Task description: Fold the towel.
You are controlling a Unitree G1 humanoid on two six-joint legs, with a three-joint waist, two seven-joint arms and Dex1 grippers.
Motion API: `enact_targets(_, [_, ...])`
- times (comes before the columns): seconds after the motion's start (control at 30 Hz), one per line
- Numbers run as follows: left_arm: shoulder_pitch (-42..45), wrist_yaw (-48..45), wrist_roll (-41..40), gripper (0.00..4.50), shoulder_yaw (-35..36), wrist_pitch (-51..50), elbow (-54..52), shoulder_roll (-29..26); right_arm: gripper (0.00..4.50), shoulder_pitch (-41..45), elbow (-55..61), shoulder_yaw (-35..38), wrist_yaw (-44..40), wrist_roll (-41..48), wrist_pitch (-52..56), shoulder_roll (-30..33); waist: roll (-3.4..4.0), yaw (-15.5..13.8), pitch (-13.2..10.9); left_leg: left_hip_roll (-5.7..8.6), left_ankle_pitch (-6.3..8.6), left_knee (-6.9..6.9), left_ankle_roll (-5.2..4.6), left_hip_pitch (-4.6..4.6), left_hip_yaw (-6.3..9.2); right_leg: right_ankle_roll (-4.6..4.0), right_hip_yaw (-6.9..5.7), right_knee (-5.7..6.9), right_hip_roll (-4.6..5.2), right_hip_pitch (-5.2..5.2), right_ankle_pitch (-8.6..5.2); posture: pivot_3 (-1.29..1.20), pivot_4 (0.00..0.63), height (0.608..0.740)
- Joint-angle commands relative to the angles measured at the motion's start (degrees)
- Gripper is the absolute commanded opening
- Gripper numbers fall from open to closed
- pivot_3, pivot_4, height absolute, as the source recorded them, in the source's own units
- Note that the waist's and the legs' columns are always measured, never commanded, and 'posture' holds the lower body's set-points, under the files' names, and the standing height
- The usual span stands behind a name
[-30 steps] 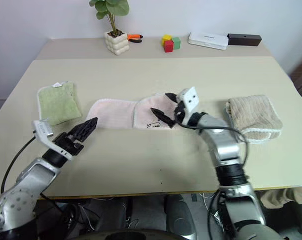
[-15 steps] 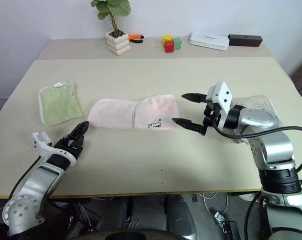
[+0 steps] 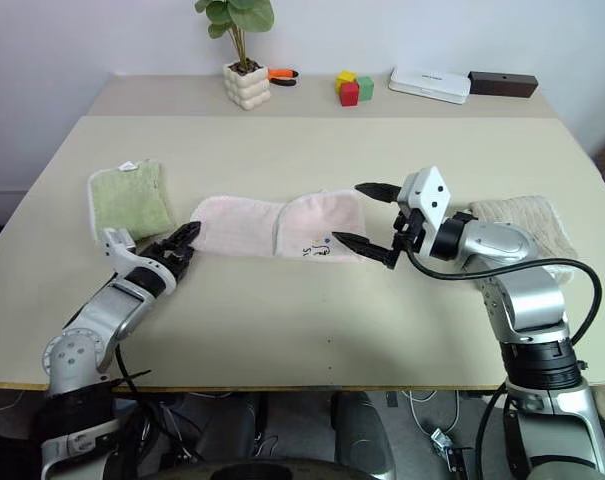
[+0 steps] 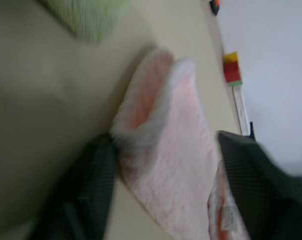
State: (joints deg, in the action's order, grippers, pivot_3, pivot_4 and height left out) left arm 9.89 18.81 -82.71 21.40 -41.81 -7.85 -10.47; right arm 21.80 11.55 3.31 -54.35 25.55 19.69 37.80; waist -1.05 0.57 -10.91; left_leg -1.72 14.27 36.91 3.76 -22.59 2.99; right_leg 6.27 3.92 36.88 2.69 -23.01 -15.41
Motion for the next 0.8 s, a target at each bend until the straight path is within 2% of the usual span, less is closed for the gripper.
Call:
enact_targets(0.03, [0.5, 0.2, -1.0, 1.05, -0.9, -1.0, -0.9, 0.4, 4.50, -0.2, 1.3, 1.7, 0.5, -0.6, -1.8, 0.7, 0.00, 0.1, 0.0, 0.00, 0.00, 0.00, 0.00, 0.00, 0.00, 0.01, 0.00, 0.00, 0.00, 0.00, 0.00, 0.00, 0.150, 0.740])
enact_targets(0.1, [0.9, -0.9, -0.8, 0.08, -1.1, -1.1, -2.0, 0.2, 4.50, -1.5, 0.8, 2.2, 0.2, -1.3, -2.8, 1.4, 0.00, 0.0, 0.0, 0.00, 0.00, -0.01, 0.00, 0.02, 0.00, 0.00, 0.00, 0.01, -0.01, 0.00, 0.00, 0.00, 0.150, 0.740])
enact_targets(0.13, [1.1, -1.4, -0.9, 0.03, -1.3, -1.2, -2.7, 0.1, 4.50, -2.2, 0.6, 2.8, 0.3, -1.5, -3.4, 1.7, 0.00, 0.1, 0.0, 0.00, 0.00, -0.02, 0.00, 0.02, 0.01, 0.00, 0.00, 0.01, -0.01, 0.00, 0.00, 0.00, 0.150, 0.740])
enact_targets(0.23, [2.5, -5.2, 1.3, 0.03, -3.5, -2.7, -5.9, -2.4, 4.50, -6.0, 0.5, 7.2, -0.8, -0.1, -4.1, 3.8, -0.03, 0.0, 0.0, 0.00, 0.00, -0.01, 0.00, -0.02, 0.00, 0.00, 0.00, -0.03, -0.01, -0.01, 0.00, 0.00, 0.150, 0.740])
enact_targets(0.33, [6.1, -13.6, 8.3, 0.03, -9.5, -3.7, -9.6, -6.8, 4.50, -10.6, 0.8, 11.7, -3.6, 1.8, -3.2, 7.3, -0.05, -0.2, 0.0, 0.00, -0.01, 0.00, 0.01, -0.18, 0.05, -0.01, -0.03, -0.09, -0.03, -0.08, 0.00, 0.00, 0.150, 0.740])
enact_targets(0.47, [10.7, -21.4, 15.4, 0.03, -16.1, -3.4, -9.1, -8.2, 4.50, -11.2, 0.7, 12.7, -2.7, 1.6, -3.9, 7.7, 0.02, 0.5, 0.0, 0.01, 0.00, 0.03, 0.01, -0.14, -0.01, -0.02, 0.04, -0.19, -0.04, -0.03, 0.01, 0.00, 0.150, 0.740])
enact_targets(0.67, [24.5, -39.1, 32.3, 0.03, -31.8, 1.9, 2.8, -3.0, 4.50, -10.8, 2.3, 13.3, 1.2, 0.7, -3.6, 6.9, 0.03, 0.1, 0.0, 0.03, -0.01, 0.02, 0.01, -0.28, 0.03, -0.01, 0.04, -0.32, -0.10, -0.06, 0.01, 0.00, 0.150, 0.740])
enact_targets(0.8, [27.7, -45.8, 40.0, 0.03, -36.3, 5.8, 10.5, 0.4, 4.50, -11.4, 4.0, 14.1, 3.0, 1.0, -2.6, 7.3, 0.06, 0.4, 0.0, 0.05, 0.04, -0.02, -0.07, -0.50, 0.04, 0.22, 0.06, -0.61, -0.08, -0.11, 0.14, 0.00, 0.150, 0.740])
